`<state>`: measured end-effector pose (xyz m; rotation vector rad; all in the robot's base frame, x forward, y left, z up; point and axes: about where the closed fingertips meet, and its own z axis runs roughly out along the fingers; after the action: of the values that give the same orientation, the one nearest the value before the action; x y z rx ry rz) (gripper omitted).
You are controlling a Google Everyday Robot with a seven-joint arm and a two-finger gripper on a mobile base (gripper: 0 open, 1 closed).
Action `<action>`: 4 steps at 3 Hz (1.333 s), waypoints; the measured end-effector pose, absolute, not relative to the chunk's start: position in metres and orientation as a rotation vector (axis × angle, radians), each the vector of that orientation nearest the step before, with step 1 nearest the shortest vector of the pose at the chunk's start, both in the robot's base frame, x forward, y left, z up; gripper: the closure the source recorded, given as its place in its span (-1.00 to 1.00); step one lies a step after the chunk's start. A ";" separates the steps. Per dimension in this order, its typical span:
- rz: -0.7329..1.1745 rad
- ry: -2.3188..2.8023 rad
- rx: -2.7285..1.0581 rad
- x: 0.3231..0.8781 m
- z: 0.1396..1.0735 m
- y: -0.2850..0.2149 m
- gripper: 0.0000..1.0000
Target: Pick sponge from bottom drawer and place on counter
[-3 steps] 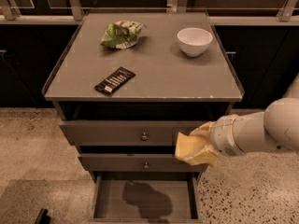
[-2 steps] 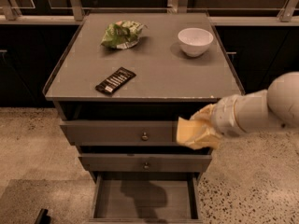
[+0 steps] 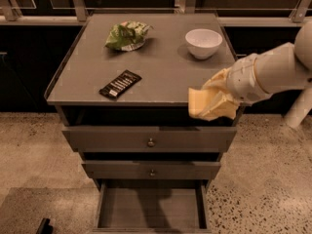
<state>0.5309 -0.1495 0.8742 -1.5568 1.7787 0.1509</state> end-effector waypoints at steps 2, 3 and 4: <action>0.255 1.616 -1.581 0.601 0.908 -0.149 1.00; 0.322 1.608 -1.557 0.636 0.898 -0.149 1.00; 0.365 1.646 -1.539 0.657 0.876 -0.149 1.00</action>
Offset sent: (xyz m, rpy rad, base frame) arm 0.1208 -0.0089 0.0384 0.2237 -0.0581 0.1668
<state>0.6574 -0.1492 0.8756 -1.5391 1.6460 0.3645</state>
